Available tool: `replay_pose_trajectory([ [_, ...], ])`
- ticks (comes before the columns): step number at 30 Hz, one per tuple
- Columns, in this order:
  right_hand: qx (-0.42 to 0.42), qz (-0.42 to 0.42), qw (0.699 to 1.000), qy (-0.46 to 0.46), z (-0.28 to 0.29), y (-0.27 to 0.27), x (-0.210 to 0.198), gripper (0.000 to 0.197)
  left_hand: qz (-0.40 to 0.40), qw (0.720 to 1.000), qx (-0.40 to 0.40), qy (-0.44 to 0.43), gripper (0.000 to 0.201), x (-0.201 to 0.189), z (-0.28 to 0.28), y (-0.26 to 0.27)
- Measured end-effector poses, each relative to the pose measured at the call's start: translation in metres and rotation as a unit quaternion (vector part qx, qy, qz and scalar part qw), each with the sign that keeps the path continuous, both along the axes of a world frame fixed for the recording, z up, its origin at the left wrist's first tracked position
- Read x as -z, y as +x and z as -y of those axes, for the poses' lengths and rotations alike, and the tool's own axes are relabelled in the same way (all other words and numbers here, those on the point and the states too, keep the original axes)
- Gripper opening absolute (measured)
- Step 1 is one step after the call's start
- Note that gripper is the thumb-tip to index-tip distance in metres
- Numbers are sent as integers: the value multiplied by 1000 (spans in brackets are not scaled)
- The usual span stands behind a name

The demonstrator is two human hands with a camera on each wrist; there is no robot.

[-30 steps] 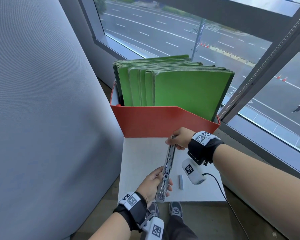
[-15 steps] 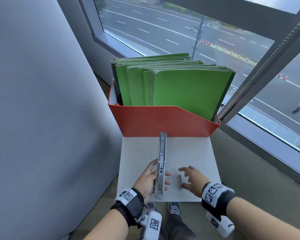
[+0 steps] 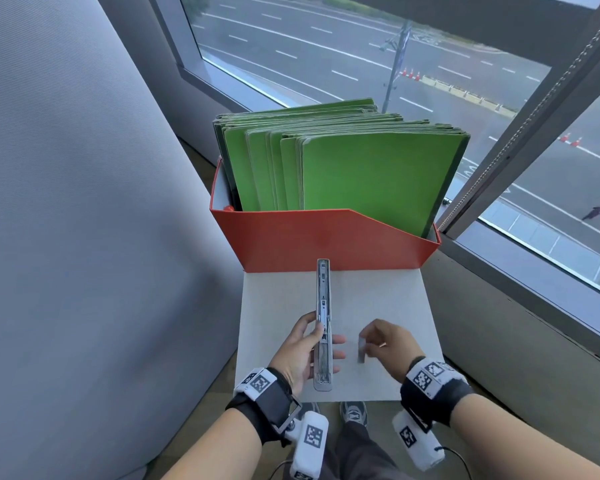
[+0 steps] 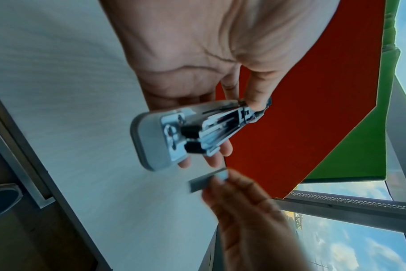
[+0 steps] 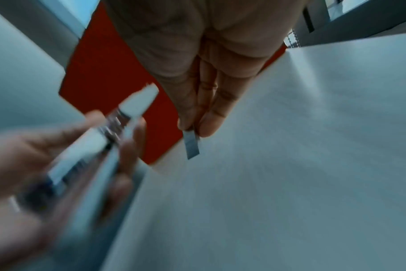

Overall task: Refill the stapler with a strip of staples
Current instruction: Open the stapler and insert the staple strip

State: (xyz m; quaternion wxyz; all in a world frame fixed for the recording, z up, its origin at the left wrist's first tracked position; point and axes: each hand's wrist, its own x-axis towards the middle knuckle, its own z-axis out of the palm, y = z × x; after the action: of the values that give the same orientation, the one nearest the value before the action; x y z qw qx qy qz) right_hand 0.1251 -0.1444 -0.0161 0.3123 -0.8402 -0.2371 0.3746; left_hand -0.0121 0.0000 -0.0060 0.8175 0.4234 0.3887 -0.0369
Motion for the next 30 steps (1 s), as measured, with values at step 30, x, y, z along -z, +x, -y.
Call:
replay_pose_trajectory([
  [30,-41,4,992,121,-58,-1,-64,20,-3,1000,-27,-14,26,4,-4,20],
])
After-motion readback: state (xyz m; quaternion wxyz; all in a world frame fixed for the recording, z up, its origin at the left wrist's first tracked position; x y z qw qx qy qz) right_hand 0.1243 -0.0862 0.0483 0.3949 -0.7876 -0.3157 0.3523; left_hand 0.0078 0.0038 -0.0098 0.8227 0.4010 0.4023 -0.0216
